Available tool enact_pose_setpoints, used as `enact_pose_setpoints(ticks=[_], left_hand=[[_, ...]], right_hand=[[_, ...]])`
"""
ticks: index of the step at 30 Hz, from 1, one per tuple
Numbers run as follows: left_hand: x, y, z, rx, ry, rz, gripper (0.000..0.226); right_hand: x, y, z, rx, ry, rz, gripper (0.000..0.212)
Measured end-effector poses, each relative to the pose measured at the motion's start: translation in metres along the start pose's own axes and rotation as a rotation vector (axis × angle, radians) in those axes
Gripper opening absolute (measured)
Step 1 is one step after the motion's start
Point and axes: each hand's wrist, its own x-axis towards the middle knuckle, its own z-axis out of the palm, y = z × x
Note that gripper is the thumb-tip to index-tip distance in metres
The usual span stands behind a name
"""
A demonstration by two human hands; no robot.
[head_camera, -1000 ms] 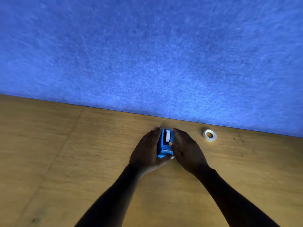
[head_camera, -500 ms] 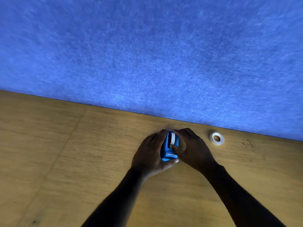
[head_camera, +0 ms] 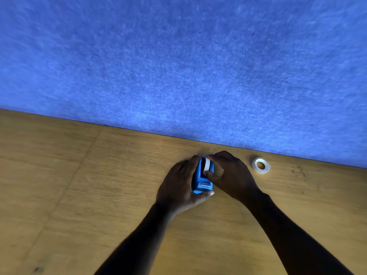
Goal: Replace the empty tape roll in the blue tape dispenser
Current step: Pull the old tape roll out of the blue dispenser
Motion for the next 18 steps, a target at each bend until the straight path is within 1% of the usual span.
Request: enact_pose_setpoints(ticks=[8,18], left_hand=[[0.0,-0.001,0.0,0.018,0.001,-0.004,0.105],[0.0,-0.001,0.001,0.0,0.002,0.0,0.104]], right_hand=[[0.006,0.006,-0.002,0.062,-0.007,-0.021,0.047],[0.01,0.005,-0.011,0.066,-0.045,-0.057,0.045]])
